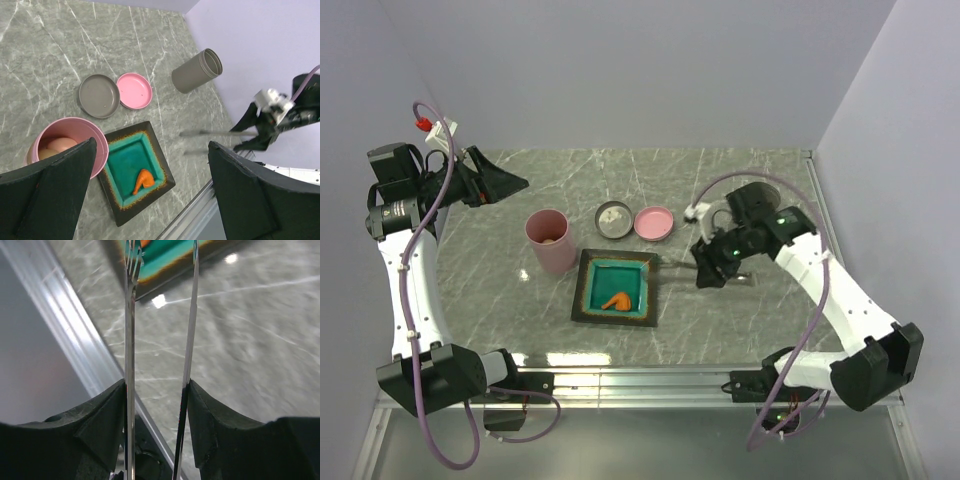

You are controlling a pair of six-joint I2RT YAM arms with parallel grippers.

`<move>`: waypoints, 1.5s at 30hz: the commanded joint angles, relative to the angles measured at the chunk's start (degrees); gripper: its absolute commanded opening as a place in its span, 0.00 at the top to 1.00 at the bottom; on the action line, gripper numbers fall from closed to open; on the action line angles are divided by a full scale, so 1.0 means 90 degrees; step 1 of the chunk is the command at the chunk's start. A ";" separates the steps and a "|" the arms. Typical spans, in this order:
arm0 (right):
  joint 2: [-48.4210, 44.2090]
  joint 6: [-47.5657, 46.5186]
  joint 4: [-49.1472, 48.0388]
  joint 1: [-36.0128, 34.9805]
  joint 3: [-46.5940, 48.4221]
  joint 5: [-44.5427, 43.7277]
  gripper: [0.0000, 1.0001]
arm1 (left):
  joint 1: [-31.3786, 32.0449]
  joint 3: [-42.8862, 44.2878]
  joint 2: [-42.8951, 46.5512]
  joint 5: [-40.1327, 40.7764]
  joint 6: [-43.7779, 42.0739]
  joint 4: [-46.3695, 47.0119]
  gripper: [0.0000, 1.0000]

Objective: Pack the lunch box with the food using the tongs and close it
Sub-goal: Pick up the food using the clamp

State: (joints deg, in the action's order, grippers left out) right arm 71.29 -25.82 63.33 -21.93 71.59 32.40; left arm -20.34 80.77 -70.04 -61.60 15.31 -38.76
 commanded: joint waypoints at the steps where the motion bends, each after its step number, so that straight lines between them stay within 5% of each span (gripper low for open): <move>1: -0.0099 0.0330 -0.0649 -0.0755 -0.0404 -0.0026 0.43 | -0.0025 0.0176 0.0097 -0.0011 -0.0158 0.0030 0.01; 13: 0.0389 0.0857 -0.1908 -0.2152 -0.1021 -0.0807 0.38 | -0.0025 0.0195 0.0097 0.0058 -0.0343 -0.0136 0.01; 31: 0.1083 0.0584 -0.2252 -0.2719 -0.1109 -0.1432 0.36 | -0.0025 0.0137 0.0067 0.0068 -0.0393 -0.0127 0.00; 45: 0.1259 0.0662 -0.2262 -0.2700 -0.1031 -0.1589 0.58 | -0.0035 0.0098 0.0058 0.0048 -0.0383 -0.0087 0.01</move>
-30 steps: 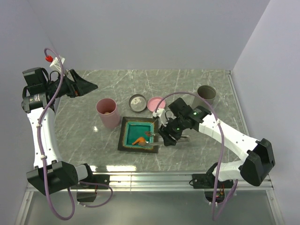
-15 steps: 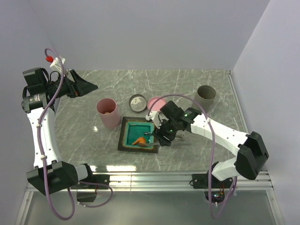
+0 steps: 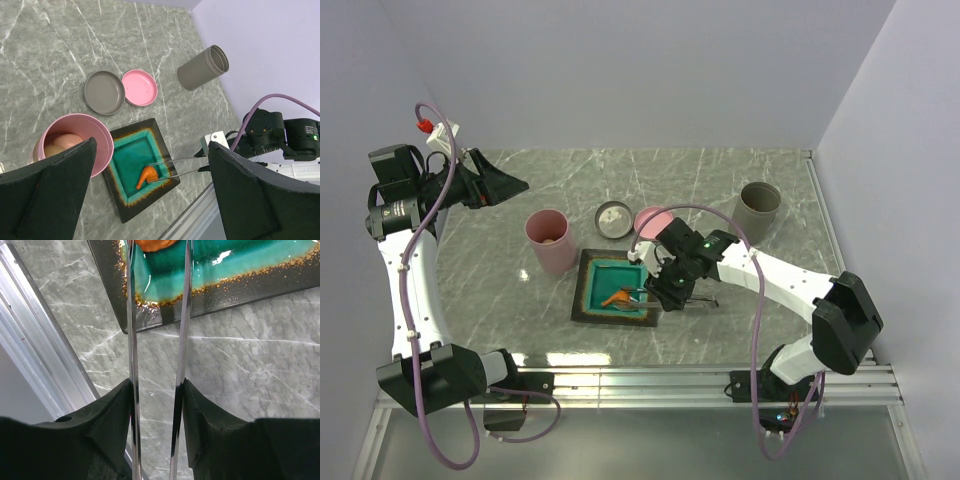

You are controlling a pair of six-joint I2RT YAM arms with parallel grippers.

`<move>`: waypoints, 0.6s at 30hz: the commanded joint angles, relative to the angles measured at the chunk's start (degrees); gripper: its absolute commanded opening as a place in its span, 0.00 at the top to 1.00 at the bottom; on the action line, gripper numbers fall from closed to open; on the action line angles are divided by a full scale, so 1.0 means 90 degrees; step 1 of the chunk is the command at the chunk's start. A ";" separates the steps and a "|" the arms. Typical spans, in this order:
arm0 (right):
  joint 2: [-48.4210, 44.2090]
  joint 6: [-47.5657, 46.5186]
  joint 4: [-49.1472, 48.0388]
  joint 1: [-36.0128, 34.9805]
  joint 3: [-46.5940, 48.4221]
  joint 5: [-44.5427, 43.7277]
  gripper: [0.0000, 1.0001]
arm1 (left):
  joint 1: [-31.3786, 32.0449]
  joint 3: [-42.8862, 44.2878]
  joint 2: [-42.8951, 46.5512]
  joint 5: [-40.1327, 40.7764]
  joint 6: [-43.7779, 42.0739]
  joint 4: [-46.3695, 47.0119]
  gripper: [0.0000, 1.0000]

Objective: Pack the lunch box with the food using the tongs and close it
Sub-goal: Pick up the food using the clamp

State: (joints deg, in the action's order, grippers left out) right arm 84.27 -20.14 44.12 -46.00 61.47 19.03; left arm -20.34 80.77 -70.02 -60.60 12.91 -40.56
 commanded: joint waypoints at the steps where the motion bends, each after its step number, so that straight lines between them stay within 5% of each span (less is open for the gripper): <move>1: -0.0213 0.0031 -0.0107 0.0003 0.0113 -0.0083 0.59 | -0.0035 0.0107 0.0065 -0.0064 -0.0116 0.0102 0.01; 18: -0.0818 0.0148 0.0381 0.0355 0.0952 0.0219 0.62 | -0.0035 0.0205 -0.0003 -0.0083 -0.0086 0.0102 0.01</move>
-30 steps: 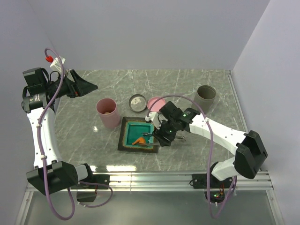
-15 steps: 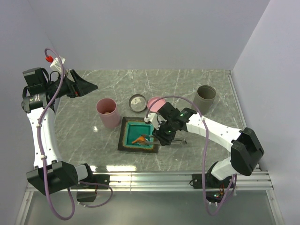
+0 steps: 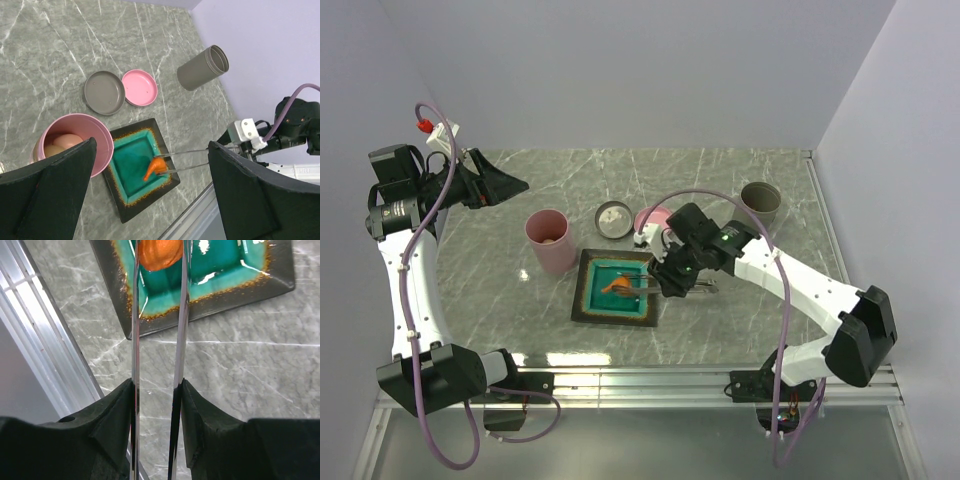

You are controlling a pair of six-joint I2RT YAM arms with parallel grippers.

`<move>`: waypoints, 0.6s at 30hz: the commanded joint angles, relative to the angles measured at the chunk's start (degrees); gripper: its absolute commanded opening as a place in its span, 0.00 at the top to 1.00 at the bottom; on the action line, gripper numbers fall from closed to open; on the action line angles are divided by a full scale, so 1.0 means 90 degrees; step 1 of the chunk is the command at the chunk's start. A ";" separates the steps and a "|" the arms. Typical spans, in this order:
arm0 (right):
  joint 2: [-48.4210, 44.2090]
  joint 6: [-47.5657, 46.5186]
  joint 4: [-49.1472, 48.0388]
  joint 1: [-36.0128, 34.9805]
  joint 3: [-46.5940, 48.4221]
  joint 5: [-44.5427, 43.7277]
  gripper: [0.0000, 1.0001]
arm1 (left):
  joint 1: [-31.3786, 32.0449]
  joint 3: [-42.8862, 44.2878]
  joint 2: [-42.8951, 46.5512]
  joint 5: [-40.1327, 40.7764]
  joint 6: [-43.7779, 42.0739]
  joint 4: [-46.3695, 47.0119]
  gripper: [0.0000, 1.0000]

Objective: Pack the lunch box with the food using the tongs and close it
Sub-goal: Pick up the food using the clamp, then place the food into the lunch box

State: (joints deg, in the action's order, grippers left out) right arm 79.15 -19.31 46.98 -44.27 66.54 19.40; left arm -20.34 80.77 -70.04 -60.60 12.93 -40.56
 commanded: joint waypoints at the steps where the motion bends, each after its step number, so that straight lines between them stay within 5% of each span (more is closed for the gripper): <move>1: -0.0269 0.0075 0.0092 0.0221 0.0438 0.0217 0.62 | -0.0025 0.0224 -0.0001 -0.0074 -0.0089 0.0092 0.01; 18: -0.0650 -0.0666 0.1127 0.4300 0.2225 0.1311 0.62 | -0.0025 0.0420 -0.0098 -0.0103 -0.0069 0.0073 0.01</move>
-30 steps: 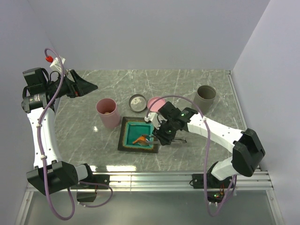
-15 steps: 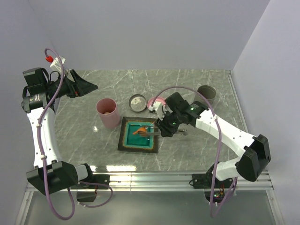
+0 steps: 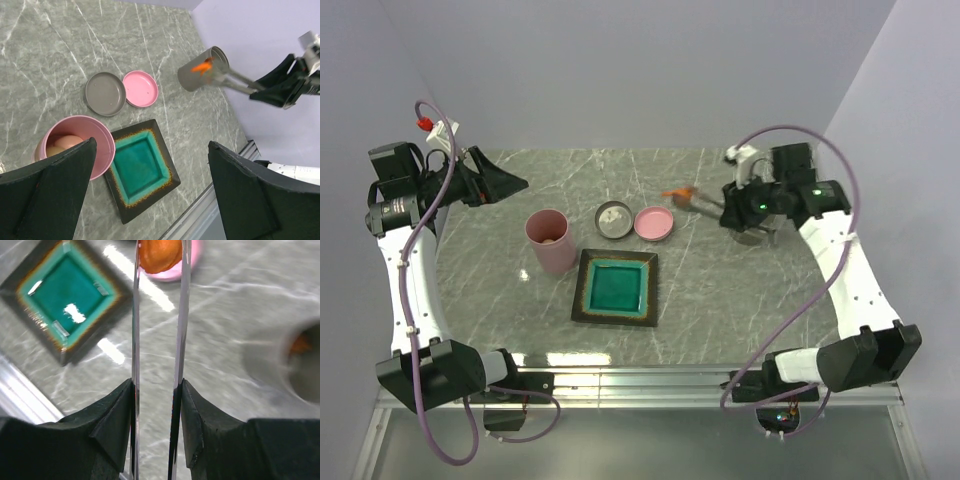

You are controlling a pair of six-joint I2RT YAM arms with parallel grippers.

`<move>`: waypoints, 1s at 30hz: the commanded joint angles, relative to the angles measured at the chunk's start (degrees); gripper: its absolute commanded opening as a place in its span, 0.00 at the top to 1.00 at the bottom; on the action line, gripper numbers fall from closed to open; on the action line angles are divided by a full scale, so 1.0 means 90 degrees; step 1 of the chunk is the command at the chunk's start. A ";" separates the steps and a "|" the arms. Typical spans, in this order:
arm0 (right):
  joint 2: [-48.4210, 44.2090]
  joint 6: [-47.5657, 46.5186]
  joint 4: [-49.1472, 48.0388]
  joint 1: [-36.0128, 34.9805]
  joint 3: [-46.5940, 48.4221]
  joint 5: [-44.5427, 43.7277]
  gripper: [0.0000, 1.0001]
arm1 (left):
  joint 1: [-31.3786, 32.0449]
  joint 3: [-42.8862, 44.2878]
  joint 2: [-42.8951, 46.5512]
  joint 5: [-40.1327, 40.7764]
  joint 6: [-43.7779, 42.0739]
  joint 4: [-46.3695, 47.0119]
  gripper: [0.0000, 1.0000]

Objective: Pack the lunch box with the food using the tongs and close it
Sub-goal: Place the food into the lunch box

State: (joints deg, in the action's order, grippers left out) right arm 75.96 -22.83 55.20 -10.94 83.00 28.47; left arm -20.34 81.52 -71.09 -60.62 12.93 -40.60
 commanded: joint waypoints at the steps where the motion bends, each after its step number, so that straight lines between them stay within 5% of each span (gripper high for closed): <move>1: -0.0286 -0.0363 0.0253 0.0813 0.0493 0.0400 0.62 | -0.0025 0.0357 0.0018 -0.0091 -0.0089 0.0058 0.01; 14: 0.0280 -0.1389 0.1132 0.3694 0.1217 0.0977 0.61 | -0.0035 0.0347 0.0057 -0.0129 -0.0011 0.0184 0.01; 30: 0.0466 -0.1536 0.1025 0.3979 0.0778 0.0958 0.51 | -0.0025 0.0279 0.0096 -0.0091 -0.0030 0.0195 0.01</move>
State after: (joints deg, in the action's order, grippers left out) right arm 80.12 -36.12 66.13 24.43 90.28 36.14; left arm -20.34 82.96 -71.11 -60.64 13.17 -40.14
